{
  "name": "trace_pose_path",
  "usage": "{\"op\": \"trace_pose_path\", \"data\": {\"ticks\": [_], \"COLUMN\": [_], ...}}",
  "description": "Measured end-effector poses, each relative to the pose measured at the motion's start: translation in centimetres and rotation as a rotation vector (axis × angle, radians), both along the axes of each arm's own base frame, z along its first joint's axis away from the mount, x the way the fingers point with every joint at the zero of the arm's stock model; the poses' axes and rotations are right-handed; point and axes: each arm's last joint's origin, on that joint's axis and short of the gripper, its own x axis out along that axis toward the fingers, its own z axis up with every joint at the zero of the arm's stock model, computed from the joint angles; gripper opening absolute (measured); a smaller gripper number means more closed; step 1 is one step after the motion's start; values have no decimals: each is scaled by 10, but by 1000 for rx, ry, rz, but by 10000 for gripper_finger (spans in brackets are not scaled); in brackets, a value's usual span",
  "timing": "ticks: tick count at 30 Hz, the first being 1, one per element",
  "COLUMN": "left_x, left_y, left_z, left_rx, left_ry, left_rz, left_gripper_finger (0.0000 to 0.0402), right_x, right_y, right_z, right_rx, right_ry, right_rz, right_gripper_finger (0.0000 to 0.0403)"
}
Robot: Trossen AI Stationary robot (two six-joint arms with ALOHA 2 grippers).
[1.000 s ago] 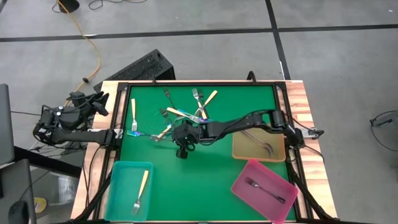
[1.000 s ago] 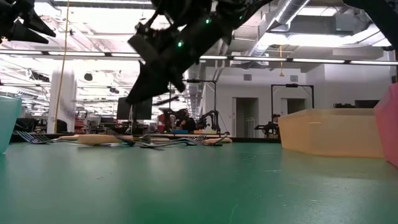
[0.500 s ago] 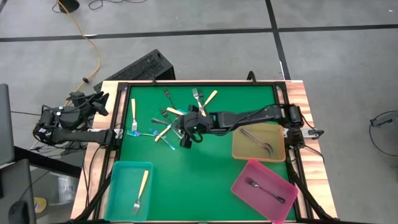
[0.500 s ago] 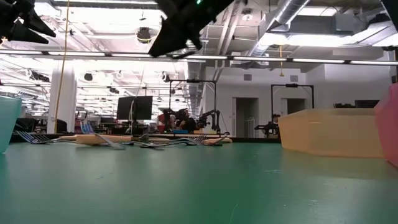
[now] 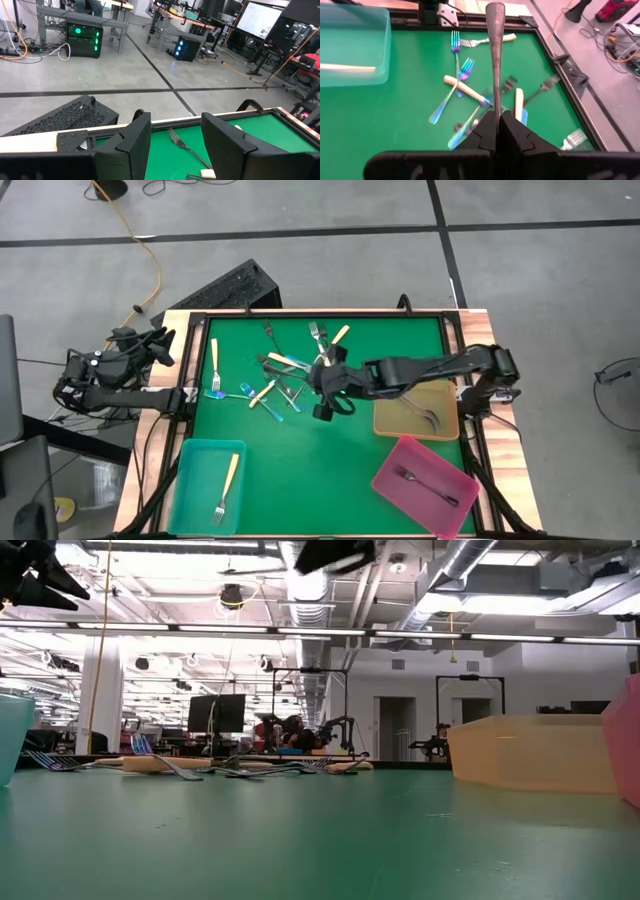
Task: Sort silverware by color (type)
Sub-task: Put the black fork into the pink bin
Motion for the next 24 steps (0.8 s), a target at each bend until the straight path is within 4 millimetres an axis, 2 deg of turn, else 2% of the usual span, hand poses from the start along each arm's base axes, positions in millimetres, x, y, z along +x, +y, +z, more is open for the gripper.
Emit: {"op": "trace_pose_path", "data": {"ticks": [5,11,17,24], "left_x": [0,0,0,0], "left_y": [0,0,0,0], "left_z": [0,0,0,0], "left_rx": [0,0,0,0], "left_ry": [0,0,0,0], "left_rz": [0,0,0,0], "left_gripper_finger": [158,158,158,158], "right_x": [-36,-82,-128,-179], "right_y": [27,59,93,136], "right_z": [19,27,20,6], "right_rx": [-18,51,173,335], "right_ry": [28,89,161,146], "right_rz": [-37,-96,-237,-472], "right_gripper_finger": [32,32,32,32]}}
